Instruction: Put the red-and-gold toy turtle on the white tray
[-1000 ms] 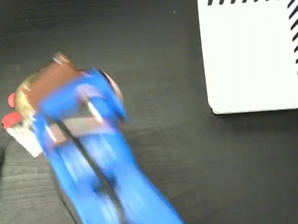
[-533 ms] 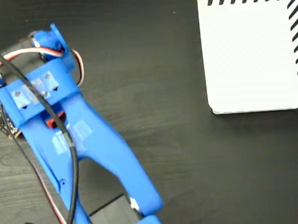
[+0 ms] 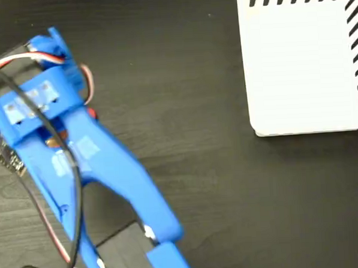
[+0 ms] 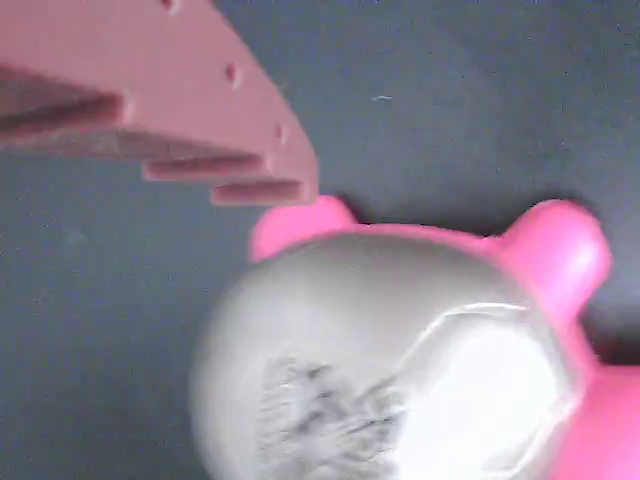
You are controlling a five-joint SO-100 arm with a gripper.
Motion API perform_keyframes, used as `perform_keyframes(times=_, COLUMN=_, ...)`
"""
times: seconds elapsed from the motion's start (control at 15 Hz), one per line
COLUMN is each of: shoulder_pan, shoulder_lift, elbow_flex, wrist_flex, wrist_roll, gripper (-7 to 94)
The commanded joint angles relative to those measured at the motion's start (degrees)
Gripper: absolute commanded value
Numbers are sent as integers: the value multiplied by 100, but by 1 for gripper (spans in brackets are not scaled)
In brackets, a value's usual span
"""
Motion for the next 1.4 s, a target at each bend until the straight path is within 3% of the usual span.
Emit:
perform_keyframes(times=0.0, shoulder_pan=-105, shoulder_lift=9, elbow_flex=-44, wrist_flex=44, wrist_roll=-97, gripper=65)
perform_keyframes(times=0.87, shoulder_pan=-18, shoulder_lift=-1037, elbow_flex=-123, wrist_flex=-536, wrist_roll=88, gripper=65)
perform_keyframes(times=1.2, shoulder_pan=114, shoulder_lift=-1046, elbow_flex=-123, wrist_flex=-932, wrist_roll=325, gripper=20)
perform_keyframes(times=1.33, shoulder_pan=176, shoulder_lift=-976, elbow_flex=-176, wrist_flex=-932, wrist_roll=325, gripper=11)
